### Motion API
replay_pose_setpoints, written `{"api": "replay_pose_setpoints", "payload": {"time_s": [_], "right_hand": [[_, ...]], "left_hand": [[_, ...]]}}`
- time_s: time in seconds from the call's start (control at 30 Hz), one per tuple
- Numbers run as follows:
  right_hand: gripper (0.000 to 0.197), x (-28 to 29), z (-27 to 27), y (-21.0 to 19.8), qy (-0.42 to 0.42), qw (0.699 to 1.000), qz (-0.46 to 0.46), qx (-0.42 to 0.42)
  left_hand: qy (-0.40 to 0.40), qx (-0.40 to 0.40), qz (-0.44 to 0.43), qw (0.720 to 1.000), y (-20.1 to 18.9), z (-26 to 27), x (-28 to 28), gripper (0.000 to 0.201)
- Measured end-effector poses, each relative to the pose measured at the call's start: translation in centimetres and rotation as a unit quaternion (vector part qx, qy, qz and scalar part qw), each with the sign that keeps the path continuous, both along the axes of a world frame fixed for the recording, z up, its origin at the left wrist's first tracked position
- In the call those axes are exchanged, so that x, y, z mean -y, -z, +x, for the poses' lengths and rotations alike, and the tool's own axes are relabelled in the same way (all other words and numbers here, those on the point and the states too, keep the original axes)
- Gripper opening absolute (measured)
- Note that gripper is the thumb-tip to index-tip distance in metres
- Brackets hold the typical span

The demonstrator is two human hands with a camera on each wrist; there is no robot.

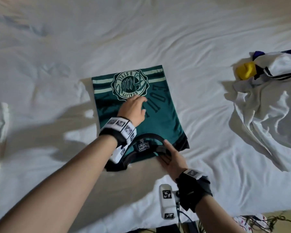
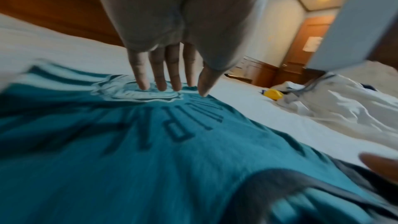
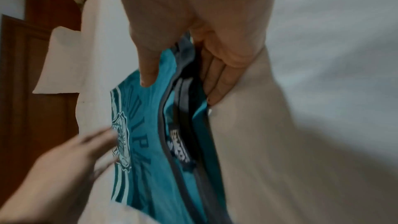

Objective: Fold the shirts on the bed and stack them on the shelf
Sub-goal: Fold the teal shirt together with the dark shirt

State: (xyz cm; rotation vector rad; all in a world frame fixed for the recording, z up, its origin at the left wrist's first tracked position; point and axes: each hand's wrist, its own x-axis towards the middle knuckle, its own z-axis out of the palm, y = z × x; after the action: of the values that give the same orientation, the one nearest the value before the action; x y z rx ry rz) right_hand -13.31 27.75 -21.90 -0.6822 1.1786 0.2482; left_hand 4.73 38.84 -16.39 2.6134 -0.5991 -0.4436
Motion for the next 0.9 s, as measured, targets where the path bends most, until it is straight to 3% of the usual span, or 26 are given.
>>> {"api": "replay_pose_setpoints", "payload": {"time_s": [0.1, 0.23, 0.37, 0.43, 0.53, 0.63, 0.73, 0.9], "right_hand": [[0.025, -2.5, 1.3, 0.8, -0.044, 0.999, -0.005, 0.002], [0.055, -3.1, 2.6, 1.8, -0.106, 0.992, -0.049, -0.052], [0.116, -3.0, 2.8, 3.8, -0.071, 0.992, -0.057, -0.092], [0.121, -2.7, 2.4, 5.5, -0.076, 0.991, -0.058, -0.09], [0.108, -1.6, 2.4, 3.8, -0.089, 0.991, -0.067, -0.068], [0.06, 0.6, 3.1, 0.5, -0.097, 0.991, -0.089, -0.03], [0.029, 5.2, 3.9, -2.3, -0.092, 0.984, -0.152, 0.001], [0.006, 15.3, 6.8, -4.9, -0.075, 0.945, -0.318, 0.008]], "left_hand": [[0.154, 0.007, 0.034, 0.987, 0.1, 2.7, 4.9, 0.053], [0.342, -0.031, 0.15, 0.927, 1.1, 3.9, 9.1, 0.075], [0.396, -0.046, 0.263, 0.879, 2.7, 3.9, 11.1, 0.08], [0.401, -0.024, 0.282, 0.871, 2.9, 3.9, 11.7, 0.072], [0.39, 0.02, 0.3, 0.87, 2.3, 4.1, 12.5, 0.043], [0.372, 0.042, 0.291, 0.88, 1.6, 5.1, 12.5, 0.025], [0.302, 0.057, 0.237, 0.922, 0.6, 6.5, 12.3, 0.018], [0.148, 0.099, 0.102, 0.979, -1.2, 9.1, 14.0, 0.023]]}}
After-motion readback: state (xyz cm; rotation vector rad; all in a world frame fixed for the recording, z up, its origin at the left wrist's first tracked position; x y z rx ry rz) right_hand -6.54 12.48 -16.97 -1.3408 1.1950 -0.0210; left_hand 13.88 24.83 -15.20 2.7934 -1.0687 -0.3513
